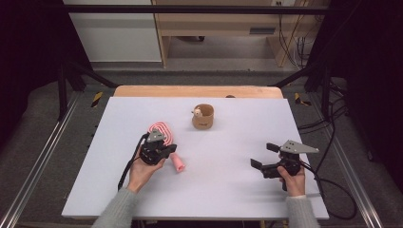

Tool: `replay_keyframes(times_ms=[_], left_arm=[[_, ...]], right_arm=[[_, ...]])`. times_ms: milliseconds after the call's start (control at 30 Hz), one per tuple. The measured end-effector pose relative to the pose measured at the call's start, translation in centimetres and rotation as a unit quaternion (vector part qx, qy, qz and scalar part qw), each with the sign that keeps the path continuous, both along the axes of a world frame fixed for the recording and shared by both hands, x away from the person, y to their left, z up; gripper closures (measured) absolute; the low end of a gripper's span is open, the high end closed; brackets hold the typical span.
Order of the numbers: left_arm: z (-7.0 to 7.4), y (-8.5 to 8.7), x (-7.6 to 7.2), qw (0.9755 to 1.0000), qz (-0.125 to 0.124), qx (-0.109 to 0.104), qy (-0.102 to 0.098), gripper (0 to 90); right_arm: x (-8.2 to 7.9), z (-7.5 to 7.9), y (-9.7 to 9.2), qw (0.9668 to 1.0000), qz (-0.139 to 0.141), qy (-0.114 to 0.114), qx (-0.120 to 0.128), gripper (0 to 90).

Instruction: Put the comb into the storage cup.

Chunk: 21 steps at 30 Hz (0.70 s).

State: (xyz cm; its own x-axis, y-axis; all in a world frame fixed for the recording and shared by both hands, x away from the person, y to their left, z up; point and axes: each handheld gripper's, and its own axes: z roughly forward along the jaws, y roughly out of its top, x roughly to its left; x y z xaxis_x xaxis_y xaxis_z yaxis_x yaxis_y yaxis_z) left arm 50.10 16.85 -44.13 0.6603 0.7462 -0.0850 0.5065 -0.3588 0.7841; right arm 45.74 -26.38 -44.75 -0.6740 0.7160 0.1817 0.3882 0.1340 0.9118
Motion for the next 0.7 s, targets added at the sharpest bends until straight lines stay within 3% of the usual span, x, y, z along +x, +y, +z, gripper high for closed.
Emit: replay_keyframes(times_ms=[333, 700], left_arm=[[-0.8, -0.7, 0.1, 0.9998, -0.011, 0.009, 0.012, 89.9], [-1.2, -1.2, -0.1, 0.9994, -0.02, 0.026, 0.011, 89.9]], right_arm=[[0.0, 0.0, 0.0, 1.0, 0.0, 0.0, 0.0, 0.3], [0.0, -0.1, 0.0, 1.0, 0.001, 0.001, -0.003, 0.3]])
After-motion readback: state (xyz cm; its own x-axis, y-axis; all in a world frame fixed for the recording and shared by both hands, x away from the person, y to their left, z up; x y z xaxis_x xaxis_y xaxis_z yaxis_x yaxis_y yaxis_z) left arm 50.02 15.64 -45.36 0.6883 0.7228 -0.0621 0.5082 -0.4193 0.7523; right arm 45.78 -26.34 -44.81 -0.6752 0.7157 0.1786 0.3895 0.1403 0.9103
